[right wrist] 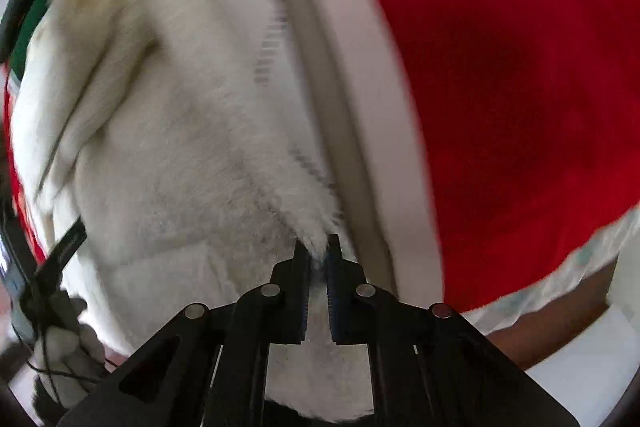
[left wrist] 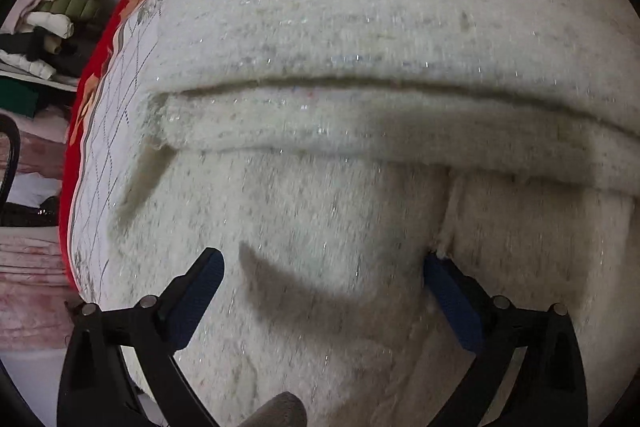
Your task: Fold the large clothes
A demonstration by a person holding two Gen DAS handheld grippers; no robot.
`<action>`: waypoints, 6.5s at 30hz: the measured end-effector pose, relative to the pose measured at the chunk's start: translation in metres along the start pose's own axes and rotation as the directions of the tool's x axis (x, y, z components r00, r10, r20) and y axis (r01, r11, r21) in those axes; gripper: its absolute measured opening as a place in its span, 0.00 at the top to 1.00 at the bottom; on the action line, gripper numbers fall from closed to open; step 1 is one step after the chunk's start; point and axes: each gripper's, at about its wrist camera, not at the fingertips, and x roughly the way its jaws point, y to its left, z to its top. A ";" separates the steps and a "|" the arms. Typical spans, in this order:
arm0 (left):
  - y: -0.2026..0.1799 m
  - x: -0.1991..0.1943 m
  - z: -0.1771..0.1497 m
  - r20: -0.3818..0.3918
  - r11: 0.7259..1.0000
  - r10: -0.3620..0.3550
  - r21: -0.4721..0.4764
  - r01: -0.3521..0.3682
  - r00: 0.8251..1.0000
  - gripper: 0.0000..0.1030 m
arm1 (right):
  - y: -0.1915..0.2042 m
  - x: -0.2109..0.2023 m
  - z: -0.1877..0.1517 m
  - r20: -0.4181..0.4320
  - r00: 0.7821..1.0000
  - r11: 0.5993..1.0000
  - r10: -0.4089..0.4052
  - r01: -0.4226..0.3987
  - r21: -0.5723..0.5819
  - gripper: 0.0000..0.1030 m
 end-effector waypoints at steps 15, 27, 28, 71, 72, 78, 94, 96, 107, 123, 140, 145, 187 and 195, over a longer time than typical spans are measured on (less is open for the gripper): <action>0.109 -0.009 -0.002 0.020 0.985 0.102 -0.143 -0.098 0.995 0.00 | 0.189 -0.054 0.006 -0.028 0.967 0.948 0.254 -0.254 -0.191 0.54; 0.126 0.030 -0.021 -0.048 0.981 0.056 -0.182 -0.064 0.997 0.00 | 0.284 0.032 0.002 -0.026 0.998 0.959 0.051 -0.057 -0.279 0.91; 0.128 0.030 -0.021 -0.049 0.981 0.057 -0.185 -0.065 0.997 0.00 | 0.290 0.031 0.002 -0.029 0.998 0.955 0.051 -0.057 -0.291 0.91; -0.029 -0.104 -0.018 -0.008 0.931 0.313 -0.198 -0.308 0.950 0.00 | -0.019 -0.160 0.171 -0.056 0.998 0.889 0.027 -0.049 -0.455 0.32; -0.036 -0.113 -0.026 -0.013 0.930 0.320 -0.186 -0.317 0.947 0.00 | -0.029 -0.167 0.169 -0.050 0.999 0.887 0.009 -0.031 -0.461 0.32; -0.127 -0.155 -0.093 -0.047 0.947 0.318 -0.027 -0.319 0.947 0.00 | -0.066 -0.182 0.172 -0.009 0.999 0.896 -0.047 0.038 -0.442 0.32; -0.208 -0.087 -0.112 -0.115 0.873 0.486 0.017 -0.487 0.867 0.00 | -0.092 -0.167 0.247 0.062 0.992 0.933 -0.111 0.126 -0.336 0.32; -0.205 -0.091 -0.111 -0.114 0.859 0.507 -0.015 -0.512 0.854 0.00 | -0.093 -0.168 0.250 0.062 0.993 0.932 -0.103 0.118 -0.341 0.32; -0.149 -0.074 -0.095 -0.165 0.827 0.525 -0.132 -0.546 0.835 0.01 | -0.045 -0.136 0.251 -0.002 0.980 0.900 0.201 -0.185 -0.395 0.32; -0.133 -0.113 -0.082 -0.085 0.930 0.295 -0.202 -0.307 0.952 0.85 | 0.090 -0.020 0.203 -0.241 0.779 0.719 0.579 -0.628 -0.298 0.50; 0.092 -0.149 -0.067 0.006 0.950 -0.114 -0.292 0.110 0.994 0.81 | 0.309 -0.156 0.081 0.028 0.947 0.819 0.319 -0.260 -0.511 0.76; 0.190 -0.100 -0.064 0.033 0.895 -0.208 -0.397 0.203 0.978 0.79 | 0.418 -0.123 0.047 0.060 0.978 0.813 0.200 -0.132 -0.568 0.76; 0.280 -0.018 -0.042 -0.044 0.857 -0.044 -0.516 0.015 0.998 0.01 | 0.156 -0.037 0.038 0.134 0.926 0.934 0.353 -0.356 0.000 0.58; 0.208 -0.051 -0.030 -0.017 0.883 -0.146 -0.453 0.122 0.989 0.01 | 0.135 -0.097 0.004 0.159 0.986 0.990 0.054 -0.032 -0.139 0.49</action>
